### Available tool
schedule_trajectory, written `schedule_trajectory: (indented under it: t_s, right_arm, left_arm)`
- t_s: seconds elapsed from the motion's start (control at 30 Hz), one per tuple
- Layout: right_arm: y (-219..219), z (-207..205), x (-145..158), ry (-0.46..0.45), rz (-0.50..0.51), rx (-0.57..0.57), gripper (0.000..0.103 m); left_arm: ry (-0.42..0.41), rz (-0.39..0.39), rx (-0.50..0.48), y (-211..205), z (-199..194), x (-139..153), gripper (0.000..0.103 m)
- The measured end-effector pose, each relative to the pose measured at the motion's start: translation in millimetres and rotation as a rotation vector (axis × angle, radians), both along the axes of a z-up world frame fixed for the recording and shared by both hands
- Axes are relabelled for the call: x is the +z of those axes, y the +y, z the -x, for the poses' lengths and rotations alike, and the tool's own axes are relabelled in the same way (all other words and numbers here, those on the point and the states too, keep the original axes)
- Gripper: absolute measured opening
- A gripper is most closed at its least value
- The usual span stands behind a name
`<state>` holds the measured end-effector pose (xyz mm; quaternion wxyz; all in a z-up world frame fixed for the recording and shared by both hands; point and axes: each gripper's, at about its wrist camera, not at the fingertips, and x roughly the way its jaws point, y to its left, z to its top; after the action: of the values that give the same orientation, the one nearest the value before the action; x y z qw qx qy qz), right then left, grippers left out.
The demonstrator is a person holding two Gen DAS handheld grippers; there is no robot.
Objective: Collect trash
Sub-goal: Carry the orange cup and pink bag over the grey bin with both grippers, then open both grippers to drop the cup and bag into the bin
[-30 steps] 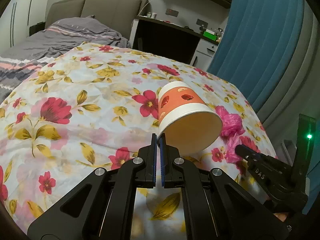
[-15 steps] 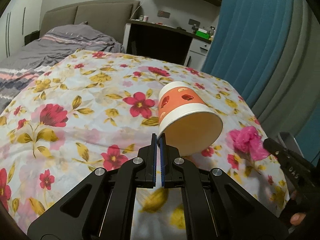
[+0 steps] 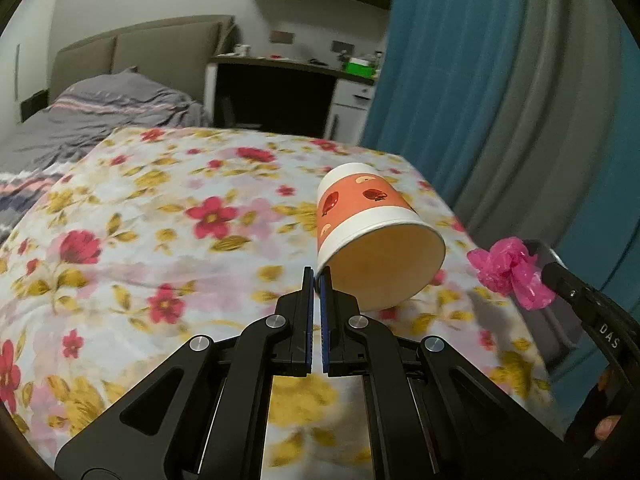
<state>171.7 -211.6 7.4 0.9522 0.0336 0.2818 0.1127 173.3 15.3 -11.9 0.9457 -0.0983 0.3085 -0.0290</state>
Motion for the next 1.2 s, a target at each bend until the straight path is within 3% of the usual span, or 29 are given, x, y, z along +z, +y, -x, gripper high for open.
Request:
schedule_trajectory:
  t_s: [0.2,0.43,0.7,1.03,1.07,1.1,1.17,1.2]
  right_arm:
    - [-49,14,14,-0.043,-0.017,-0.094,0.001]
    - [-120,22,20,-0.066,-0.041,-0.263,0.001]
    - [-163,16,-7,-0.004,-0.021,-0.356,0.001]
    - [-182,11,-30,0.060,-0.043,-0.378,0.004]
    - [-184,11,-32,0.068,-0.043,-0.378,0.013]
    - [-185,10,-33,0.072,-0.045,-0.382,0.030]
    - [-187,13,-34,0.071,-0.050,-0.401,0.048]
    - [-188,14,-35,0.067,-0.052,-0.409,0.048]
  left_arm:
    - [-0.028,0.001,-0.124,-57,-6,19,0.002]
    - [-0.023,0.039,-0.352,-153,-26,34,0.002]
    - [0.084,0.063,-0.520,-243,-57,11,0.002]
    - [0.183,0.075,-0.582,-284,-84,-20,0.003]
    - [0.181,0.078,-0.594,-284,-84,-21,0.005]
    - [0.176,0.074,-0.593,-284,-84,-21,0.011]
    - [0.162,0.063,-0.574,-280,-84,-21,0.032]
    - [0.155,0.066,-0.562,-277,-83,-20,0.054]
